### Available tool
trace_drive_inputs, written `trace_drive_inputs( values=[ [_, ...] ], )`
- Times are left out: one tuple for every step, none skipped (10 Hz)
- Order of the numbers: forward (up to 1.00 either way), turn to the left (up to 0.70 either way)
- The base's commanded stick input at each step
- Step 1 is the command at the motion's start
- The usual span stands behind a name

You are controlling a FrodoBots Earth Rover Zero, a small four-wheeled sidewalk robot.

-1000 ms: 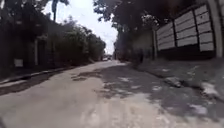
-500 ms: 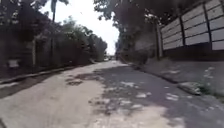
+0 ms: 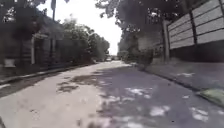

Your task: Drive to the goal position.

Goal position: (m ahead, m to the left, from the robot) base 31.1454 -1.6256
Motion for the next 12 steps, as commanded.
trace_drive_inputs(
  values=[
    [1.0,0.0],
    [1.0,0.0],
    [1.0,0.0],
    [1.0,0.0],
    [1.0,0.0],
    [1.0,0.0],
    [1.0,0.0],
    [1.0,0.0],
    [1.0,0.0],
    [1.0,0.0],
    [1.0,0.0],
    [1.0,0.0]
  ],
)
